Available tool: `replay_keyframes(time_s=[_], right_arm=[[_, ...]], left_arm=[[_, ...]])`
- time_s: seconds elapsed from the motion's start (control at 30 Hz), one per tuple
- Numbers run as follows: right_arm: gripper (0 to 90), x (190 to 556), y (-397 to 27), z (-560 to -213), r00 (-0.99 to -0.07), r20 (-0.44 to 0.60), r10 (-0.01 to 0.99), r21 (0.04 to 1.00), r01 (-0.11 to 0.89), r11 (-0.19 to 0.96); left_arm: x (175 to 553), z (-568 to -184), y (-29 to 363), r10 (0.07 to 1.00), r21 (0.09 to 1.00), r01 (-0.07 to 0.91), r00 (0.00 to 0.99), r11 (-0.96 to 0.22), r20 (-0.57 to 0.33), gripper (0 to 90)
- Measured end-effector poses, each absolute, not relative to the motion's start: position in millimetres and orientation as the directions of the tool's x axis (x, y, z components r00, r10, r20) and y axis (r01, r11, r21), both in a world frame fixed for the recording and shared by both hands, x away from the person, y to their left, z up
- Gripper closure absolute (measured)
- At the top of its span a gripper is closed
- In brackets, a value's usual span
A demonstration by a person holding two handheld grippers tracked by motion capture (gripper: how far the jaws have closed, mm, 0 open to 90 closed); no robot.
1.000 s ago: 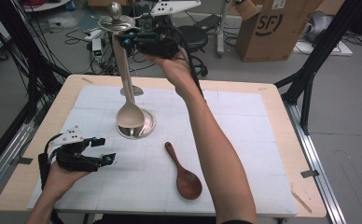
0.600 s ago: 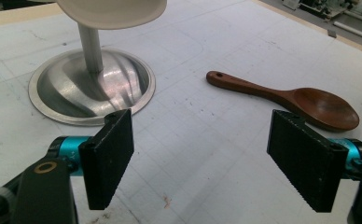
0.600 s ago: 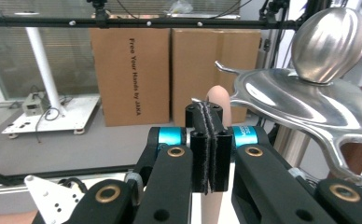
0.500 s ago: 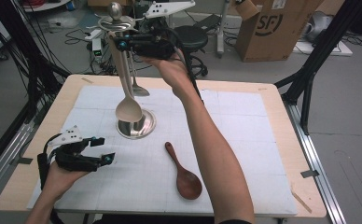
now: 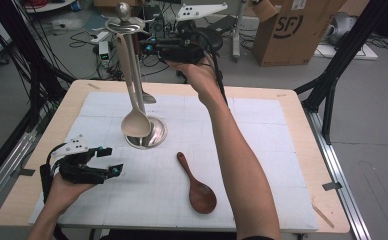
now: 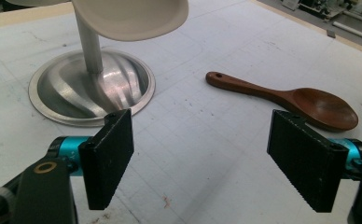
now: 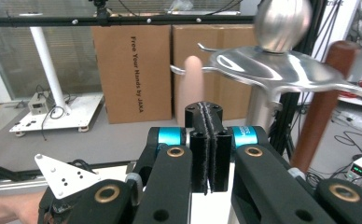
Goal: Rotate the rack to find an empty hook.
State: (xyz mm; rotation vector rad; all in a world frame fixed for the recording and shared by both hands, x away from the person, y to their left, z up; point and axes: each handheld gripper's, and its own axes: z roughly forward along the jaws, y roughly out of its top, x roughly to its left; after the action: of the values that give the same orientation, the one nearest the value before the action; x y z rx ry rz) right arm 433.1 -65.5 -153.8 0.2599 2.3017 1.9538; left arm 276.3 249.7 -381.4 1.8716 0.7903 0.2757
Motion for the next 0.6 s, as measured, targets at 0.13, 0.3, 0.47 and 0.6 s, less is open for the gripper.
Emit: replay_keyframes(time_s=[0.13,0.3,0.47,0.6], right_arm=[[89.3,436.8,-72.2,-153.6,-0.976,0.025,0.218,0.986,0.060,0.155],[89.3,439.9,-79.4,-152.8,-0.971,0.027,0.237,0.987,0.063,0.145],[89.3,445.3,-87.0,-152.9,-0.963,0.032,0.266,0.989,0.068,0.128],[89.3,448.7,-88.6,-151.7,-0.961,0.034,0.274,0.991,0.069,0.118]], left_arm=[[275.9,-381.1,249.8,0.635,0.886,0.396,0.755,-0.241,-0.164,23.4],[276.2,-381.1,249.8,0.632,0.886,0.394,0.758,-0.244,-0.163,23.4],[276.4,-381.0,250.2,0.633,0.886,0.395,0.757,-0.242,-0.165,23.3],[276.7,-381.3,249.9,0.631,0.885,0.394,0.759,-0.248,-0.160,23.3]])
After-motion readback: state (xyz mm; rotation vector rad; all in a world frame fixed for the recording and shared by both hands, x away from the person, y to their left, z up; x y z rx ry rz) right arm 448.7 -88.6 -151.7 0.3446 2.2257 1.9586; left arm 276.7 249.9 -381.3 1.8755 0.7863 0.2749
